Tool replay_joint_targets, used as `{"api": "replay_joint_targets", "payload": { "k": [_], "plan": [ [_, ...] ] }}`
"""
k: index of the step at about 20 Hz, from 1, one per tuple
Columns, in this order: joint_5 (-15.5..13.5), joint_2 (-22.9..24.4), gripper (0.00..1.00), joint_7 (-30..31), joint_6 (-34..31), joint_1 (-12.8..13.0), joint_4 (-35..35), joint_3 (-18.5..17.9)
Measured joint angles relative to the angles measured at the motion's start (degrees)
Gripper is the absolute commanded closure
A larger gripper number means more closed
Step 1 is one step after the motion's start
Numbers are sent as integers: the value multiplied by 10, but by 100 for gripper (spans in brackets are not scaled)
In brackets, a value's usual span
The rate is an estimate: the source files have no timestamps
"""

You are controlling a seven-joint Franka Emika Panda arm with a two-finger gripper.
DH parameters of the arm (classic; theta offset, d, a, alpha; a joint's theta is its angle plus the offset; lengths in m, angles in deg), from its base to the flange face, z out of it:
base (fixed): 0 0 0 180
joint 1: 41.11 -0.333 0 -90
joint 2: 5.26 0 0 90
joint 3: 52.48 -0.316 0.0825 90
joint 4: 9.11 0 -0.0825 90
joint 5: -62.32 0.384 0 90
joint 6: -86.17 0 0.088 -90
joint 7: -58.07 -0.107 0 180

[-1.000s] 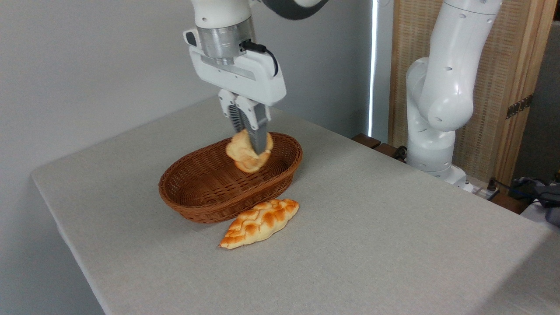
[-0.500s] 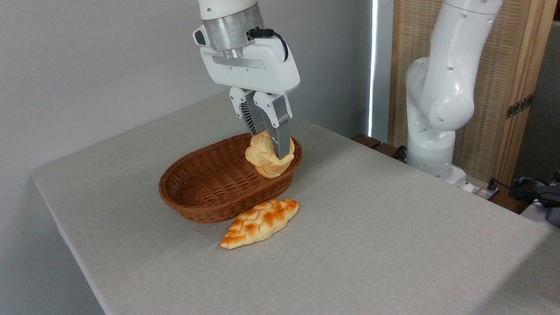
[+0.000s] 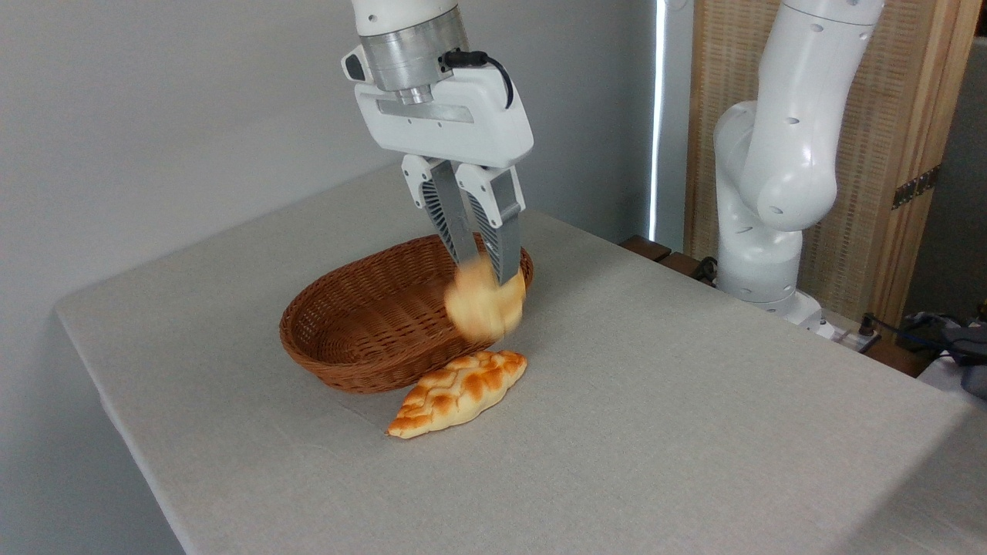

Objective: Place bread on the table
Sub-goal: 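Lower the bun onto the table beside the braided roll and release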

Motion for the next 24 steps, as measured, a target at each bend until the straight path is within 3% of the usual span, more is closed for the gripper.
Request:
{"api": "replay_joint_targets", "payload": {
  "k": [15, 21, 24],
  "plan": [
    [0, 0, 0, 0, 0, 0, -1, 0],
    [-39, 0, 0, 0, 38, -3, -4, -1],
    [-63, 0, 0, 1, 70, -5, -5, -21]
  ]
}}
